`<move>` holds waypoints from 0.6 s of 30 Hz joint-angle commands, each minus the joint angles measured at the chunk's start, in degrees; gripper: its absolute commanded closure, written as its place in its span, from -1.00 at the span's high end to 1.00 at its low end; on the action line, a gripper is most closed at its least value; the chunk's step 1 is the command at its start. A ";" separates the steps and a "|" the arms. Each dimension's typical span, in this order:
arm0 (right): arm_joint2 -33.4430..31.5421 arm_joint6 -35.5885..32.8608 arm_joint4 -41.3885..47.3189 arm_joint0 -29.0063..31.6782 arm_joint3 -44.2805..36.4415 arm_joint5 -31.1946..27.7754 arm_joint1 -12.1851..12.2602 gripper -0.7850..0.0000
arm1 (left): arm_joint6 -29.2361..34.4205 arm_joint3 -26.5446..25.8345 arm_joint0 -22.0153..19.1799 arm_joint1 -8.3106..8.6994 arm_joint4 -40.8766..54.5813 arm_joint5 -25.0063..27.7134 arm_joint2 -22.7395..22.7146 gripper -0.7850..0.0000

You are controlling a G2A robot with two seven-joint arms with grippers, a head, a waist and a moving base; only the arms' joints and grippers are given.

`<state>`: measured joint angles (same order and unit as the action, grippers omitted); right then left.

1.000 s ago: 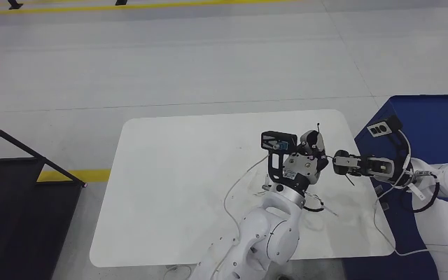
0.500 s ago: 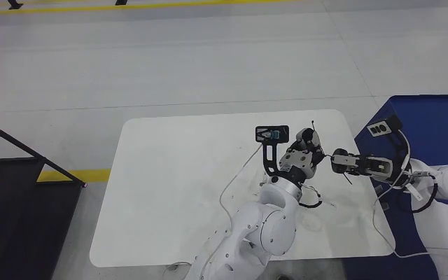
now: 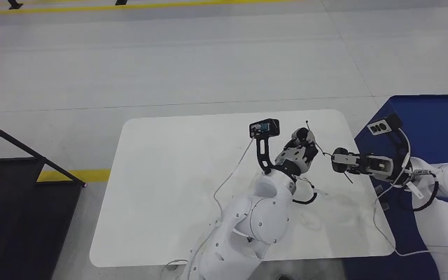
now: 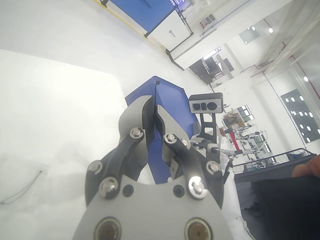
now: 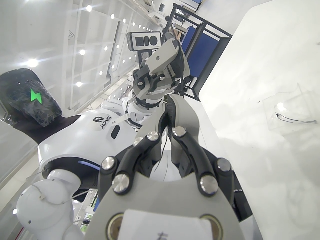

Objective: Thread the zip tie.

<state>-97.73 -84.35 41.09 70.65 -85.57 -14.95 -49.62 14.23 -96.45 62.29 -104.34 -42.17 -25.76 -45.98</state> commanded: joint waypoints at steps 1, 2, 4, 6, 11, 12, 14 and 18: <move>0.05 -0.05 0.09 -0.12 0.13 0.00 0.03 -1.00 | 1.28 -0.01 -0.14 -0.09 1.13 -0.49 -0.26 -1.00; 0.06 0.03 0.17 -0.18 0.21 0.01 0.04 -1.00 | 1.82 -0.03 -0.29 -0.12 1.49 -0.87 -0.55 -1.00; 0.09 -0.07 0.35 -0.28 0.27 0.01 0.07 -1.00 | 2.13 0.02 -0.57 -0.18 1.77 -1.57 -1.01 -1.00; 0.04 -0.20 0.42 -0.37 0.45 -0.08 0.12 -1.00 | 2.67 0.20 -0.86 -0.21 1.63 -1.80 -1.06 -1.00; 0.10 -0.37 0.50 -0.55 0.76 0.01 0.21 -1.00 | 3.22 0.02 -0.76 -0.27 1.33 -1.90 -0.62 -1.00; 0.13 -0.40 0.53 -0.58 0.81 -0.02 0.23 -1.00 | 3.18 -0.12 -0.74 -0.29 1.22 -1.65 -0.46 -1.00; 0.20 -0.40 0.55 -0.65 0.95 0.02 0.26 -1.00 | 3.27 -0.30 -0.61 -0.29 1.02 -0.76 -0.02 -1.00; 0.37 -0.42 0.56 -0.87 1.25 0.12 0.32 -1.00 | 3.01 -0.47 -0.26 -0.10 -0.46 1.04 0.68 -1.00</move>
<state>-97.38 -84.76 41.65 69.84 -84.39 -14.83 -49.32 17.34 -97.05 61.98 -104.51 -41.83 -24.95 -45.51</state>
